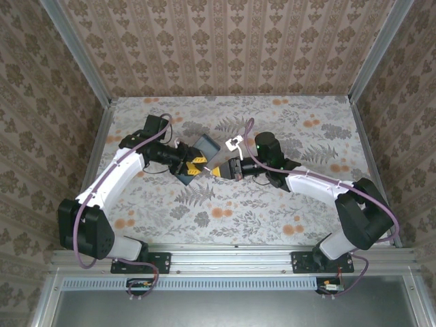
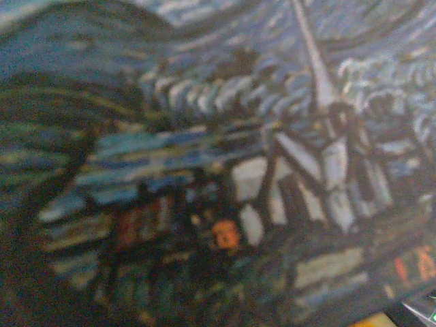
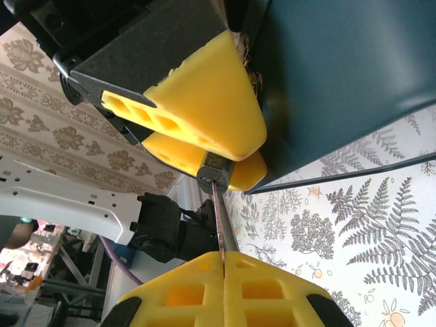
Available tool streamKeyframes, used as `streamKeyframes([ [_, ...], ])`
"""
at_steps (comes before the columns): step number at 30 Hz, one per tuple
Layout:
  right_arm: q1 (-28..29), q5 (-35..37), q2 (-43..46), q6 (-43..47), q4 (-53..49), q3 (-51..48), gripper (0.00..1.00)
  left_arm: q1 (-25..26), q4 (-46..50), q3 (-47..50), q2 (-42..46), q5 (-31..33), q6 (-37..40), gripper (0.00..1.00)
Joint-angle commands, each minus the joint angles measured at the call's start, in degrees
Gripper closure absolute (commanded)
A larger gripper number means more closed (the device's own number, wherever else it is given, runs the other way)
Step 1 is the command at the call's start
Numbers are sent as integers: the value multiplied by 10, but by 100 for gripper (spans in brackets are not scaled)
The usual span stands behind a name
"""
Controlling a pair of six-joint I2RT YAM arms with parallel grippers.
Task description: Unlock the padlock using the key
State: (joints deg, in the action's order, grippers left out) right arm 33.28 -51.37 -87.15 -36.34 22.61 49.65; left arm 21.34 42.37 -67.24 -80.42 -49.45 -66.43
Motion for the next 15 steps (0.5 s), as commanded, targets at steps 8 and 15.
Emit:
streamKeyframes([
  [8,5,28,-23,-70,50,21,100,22,-18,-3,7,24,-16,100],
  [15,23,52,-21,-73,51,26,100,23,-31,-2,10,39,-39,100],
])
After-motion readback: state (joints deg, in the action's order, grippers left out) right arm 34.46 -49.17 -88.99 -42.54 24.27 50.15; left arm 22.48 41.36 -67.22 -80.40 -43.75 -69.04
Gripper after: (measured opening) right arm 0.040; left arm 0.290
